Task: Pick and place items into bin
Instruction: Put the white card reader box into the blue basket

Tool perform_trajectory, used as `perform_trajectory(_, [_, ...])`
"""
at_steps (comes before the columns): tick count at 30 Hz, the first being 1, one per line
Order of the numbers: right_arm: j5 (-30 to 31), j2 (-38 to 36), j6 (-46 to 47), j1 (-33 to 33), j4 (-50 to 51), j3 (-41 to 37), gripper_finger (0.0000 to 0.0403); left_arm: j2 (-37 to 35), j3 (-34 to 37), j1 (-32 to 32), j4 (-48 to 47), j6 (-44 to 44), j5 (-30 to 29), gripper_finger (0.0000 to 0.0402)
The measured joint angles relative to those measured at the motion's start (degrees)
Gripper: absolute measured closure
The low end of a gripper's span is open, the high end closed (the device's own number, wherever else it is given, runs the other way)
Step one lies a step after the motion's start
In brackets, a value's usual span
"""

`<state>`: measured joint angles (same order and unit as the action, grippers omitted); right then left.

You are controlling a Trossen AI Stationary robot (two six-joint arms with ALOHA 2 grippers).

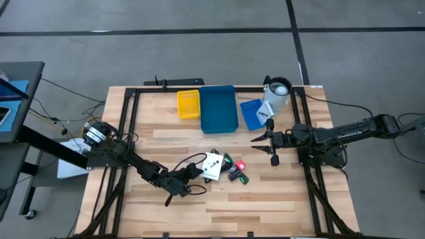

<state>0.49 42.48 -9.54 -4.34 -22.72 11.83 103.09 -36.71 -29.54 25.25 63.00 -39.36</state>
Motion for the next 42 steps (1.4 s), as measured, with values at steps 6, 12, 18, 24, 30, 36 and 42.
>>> perform_trajectory(6, [0.02,0.00,0.00,0.00,0.02,0.01,0.0304,0.00,-0.02,1.11,0.40,1.02,1.98,0.0224])
perform_trajectory(12, [0.01,-0.01,-0.01,0.00,0.40,0.01,0.0304,0.00,-0.02,1.83,1.09,1.80,3.14,0.0224])
perform_trajectory(18, [0.01,-0.01,-0.05,-0.01,0.66,0.01,0.0304,0.02,-0.02,1.94,1.28,3.48,3.14,0.0224])
perform_trajectory(24, [0.01,-0.01,-0.11,-0.01,0.92,0.01,0.0304,0.02,-0.02,1.94,1.29,3.52,3.14,0.0224])
perform_trajectory(30, [0.02,-0.02,-0.09,-0.01,0.92,0.01,0.0304,0.00,-0.02,2.56,1.37,3.65,4.81,0.0224])
perform_trajectory(36, [0.02,-0.01,-0.08,-0.02,0.92,0.00,0.0304,0.00,0.00,3.06,1.69,3.98,5.98,0.0224])
perform_trajectory(42, [0.02,-0.01,-0.09,0.00,0.92,0.01,0.0304,0.00,0.00,3.19,1.73,4.66,5.98,0.0225])
